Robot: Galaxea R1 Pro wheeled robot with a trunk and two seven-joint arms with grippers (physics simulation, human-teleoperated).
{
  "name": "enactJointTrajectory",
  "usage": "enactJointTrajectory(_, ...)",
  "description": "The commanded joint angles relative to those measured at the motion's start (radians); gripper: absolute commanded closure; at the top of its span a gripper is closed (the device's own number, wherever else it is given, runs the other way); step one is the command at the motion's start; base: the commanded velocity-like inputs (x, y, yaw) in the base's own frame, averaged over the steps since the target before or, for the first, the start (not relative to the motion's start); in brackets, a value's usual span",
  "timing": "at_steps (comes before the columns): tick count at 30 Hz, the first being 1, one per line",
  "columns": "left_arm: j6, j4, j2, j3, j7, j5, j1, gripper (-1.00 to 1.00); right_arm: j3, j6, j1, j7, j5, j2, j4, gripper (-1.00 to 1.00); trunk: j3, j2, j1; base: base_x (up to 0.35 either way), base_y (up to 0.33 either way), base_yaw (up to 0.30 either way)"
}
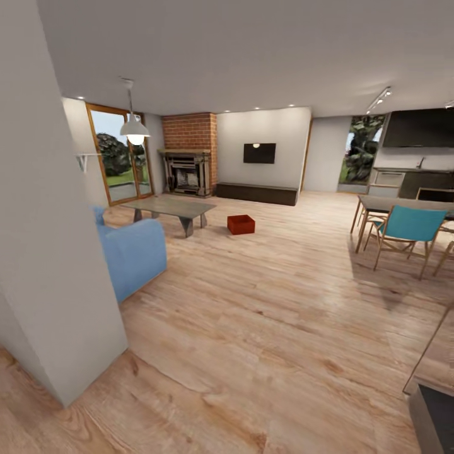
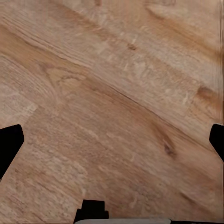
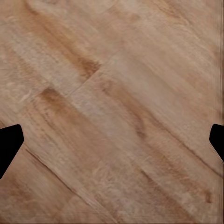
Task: Move the two storage containers from the living room to the garage. In the garage, place one container on the floor and stack the other container on top of it (either order is fine).
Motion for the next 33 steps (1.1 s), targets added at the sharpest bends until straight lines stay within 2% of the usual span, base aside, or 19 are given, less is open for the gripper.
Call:
enactJointTrajectory(1, 0.000, -0.001, 0.000, 0.000, -0.008, 0.011, 0.001, -1.00, 0.003, -0.002, -0.001, -0.001, 0.002, -0.001, 0.001, -1.00, -0.001, 0.000, 0.001, 0.329, 0.000, -0.258)
enactJointTrajectory(8, 0.000, -0.001, 0.000, 0.000, -0.008, 0.011, 0.001, -1.00, 0.003, -0.002, -0.001, -0.001, 0.002, -0.001, 0.001, -1.00, -0.001, 0.000, 0.001, 0.328, 0.000, -0.200)
enactJointTrajectory(26, 0.000, -0.001, 0.000, 0.000, -0.008, 0.011, 0.001, -1.00, 0.004, -0.002, -0.001, -0.001, 0.002, -0.001, 0.001, -1.00, -0.001, 0.000, 0.001, 0.329, 0.000, -0.015)
enactJointTrajectory(33, 0.000, -0.001, 0.000, 0.000, -0.008, 0.011, 0.001, -1.00, 0.004, -0.002, -0.001, -0.001, 0.002, 0.000, 0.001, -1.00, -0.001, 0.000, 0.001, 0.329, 0.000, -0.230)
